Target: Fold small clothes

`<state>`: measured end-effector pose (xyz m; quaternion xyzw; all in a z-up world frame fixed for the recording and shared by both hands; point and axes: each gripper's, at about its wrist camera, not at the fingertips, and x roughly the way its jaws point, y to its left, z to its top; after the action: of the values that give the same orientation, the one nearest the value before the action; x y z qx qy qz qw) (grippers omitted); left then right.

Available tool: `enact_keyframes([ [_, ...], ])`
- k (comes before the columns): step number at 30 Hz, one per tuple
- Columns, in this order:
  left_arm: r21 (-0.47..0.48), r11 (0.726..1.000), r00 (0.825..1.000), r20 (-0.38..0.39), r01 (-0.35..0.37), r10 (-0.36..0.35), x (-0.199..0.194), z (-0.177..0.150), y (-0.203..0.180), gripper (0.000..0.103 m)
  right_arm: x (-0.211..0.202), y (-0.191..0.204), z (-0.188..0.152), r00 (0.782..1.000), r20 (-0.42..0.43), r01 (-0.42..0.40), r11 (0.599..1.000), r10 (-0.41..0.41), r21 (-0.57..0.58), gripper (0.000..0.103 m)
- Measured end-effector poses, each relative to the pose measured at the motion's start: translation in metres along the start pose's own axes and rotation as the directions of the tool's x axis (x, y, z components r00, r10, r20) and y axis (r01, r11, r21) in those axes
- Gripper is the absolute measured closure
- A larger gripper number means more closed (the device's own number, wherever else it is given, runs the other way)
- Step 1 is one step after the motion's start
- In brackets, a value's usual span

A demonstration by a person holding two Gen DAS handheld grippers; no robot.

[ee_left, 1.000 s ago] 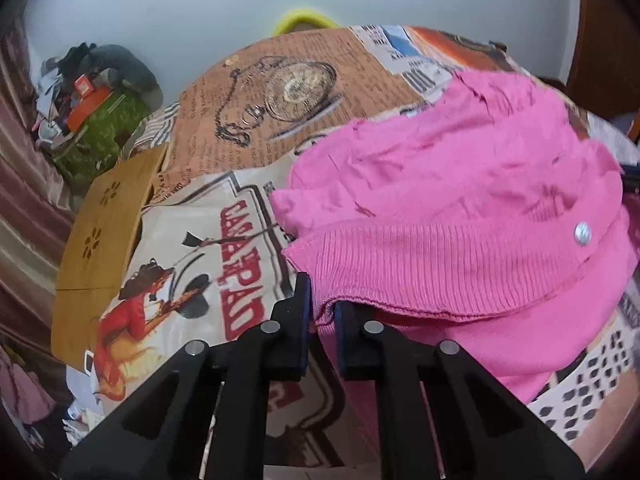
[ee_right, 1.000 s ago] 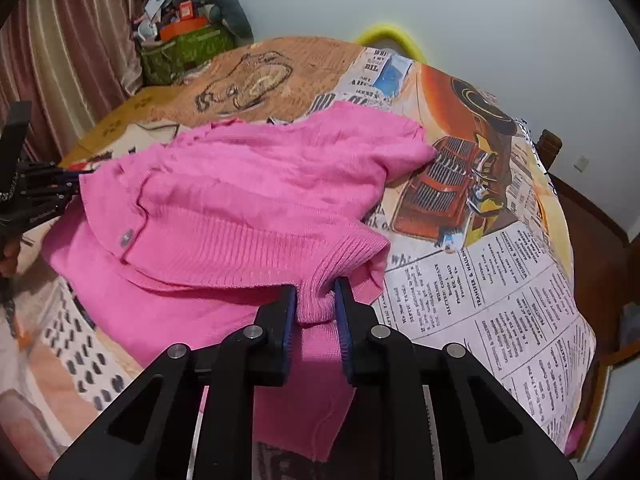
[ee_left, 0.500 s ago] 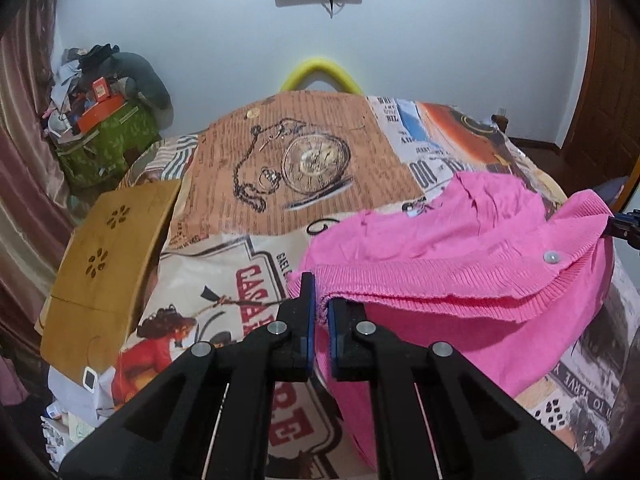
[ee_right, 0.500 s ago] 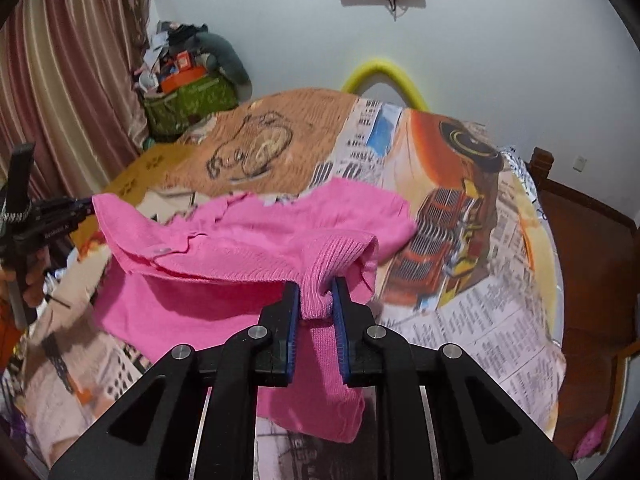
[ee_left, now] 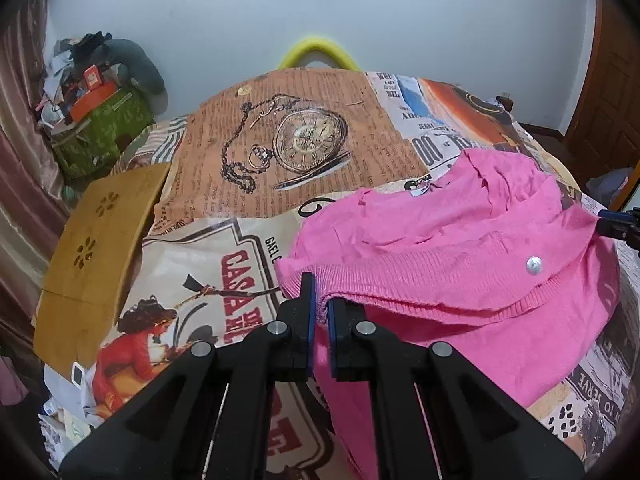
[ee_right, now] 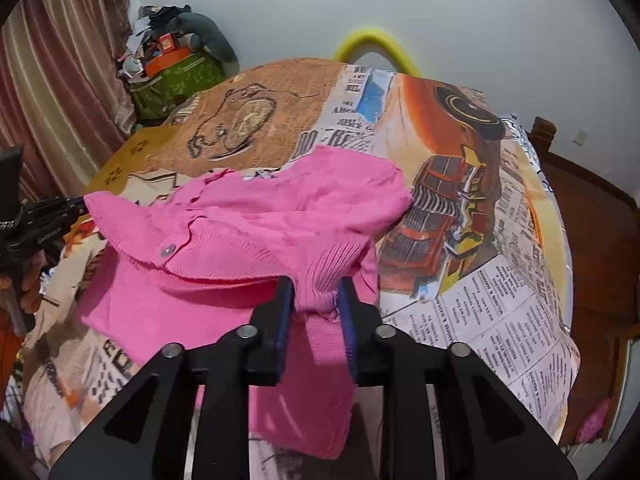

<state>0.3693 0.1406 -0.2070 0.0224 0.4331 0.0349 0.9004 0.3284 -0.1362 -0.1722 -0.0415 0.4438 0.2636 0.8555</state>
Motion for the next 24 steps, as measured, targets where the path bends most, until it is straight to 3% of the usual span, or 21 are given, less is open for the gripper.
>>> enact_keyframes([
  [8,0.014,1.000,1.000,0.009,-0.004,0.004,-0.003,-0.001,-0.004,0.098,0.003,-0.001,-0.006,1.000,-0.010,-0.008,0.999,0.007,-0.039,0.081],
  [9,0.015,1.000,1.000,0.010,-0.002,0.001,-0.005,-0.001,-0.004,0.098,0.001,0.002,-0.010,0.999,-0.015,-0.031,0.998,0.030,-0.049,0.076],
  [10,0.015,1.000,1.000,0.010,0.001,-0.001,-0.005,-0.002,-0.005,0.098,0.001,0.003,-0.014,0.999,-0.018,-0.039,0.998,0.038,-0.058,0.063],
  [12,0.006,1.000,1.000,0.003,0.015,-0.015,-0.006,-0.003,-0.005,0.098,0.001,0.010,-0.024,1.000,-0.017,-0.011,0.994,0.009,-0.111,0.051],
  [18,0.011,1.000,1.000,-0.022,0.020,-0.020,-0.004,-0.012,-0.009,0.098,0.026,0.023,-0.039,0.990,-0.056,0.109,0.957,-0.128,-0.268,0.051],
  [24,0.005,1.000,0.998,-0.053,0.022,-0.021,0.004,-0.016,-0.010,0.098,0.038,0.027,-0.030,0.991,-0.014,0.120,0.953,-0.129,-0.279,0.051],
])
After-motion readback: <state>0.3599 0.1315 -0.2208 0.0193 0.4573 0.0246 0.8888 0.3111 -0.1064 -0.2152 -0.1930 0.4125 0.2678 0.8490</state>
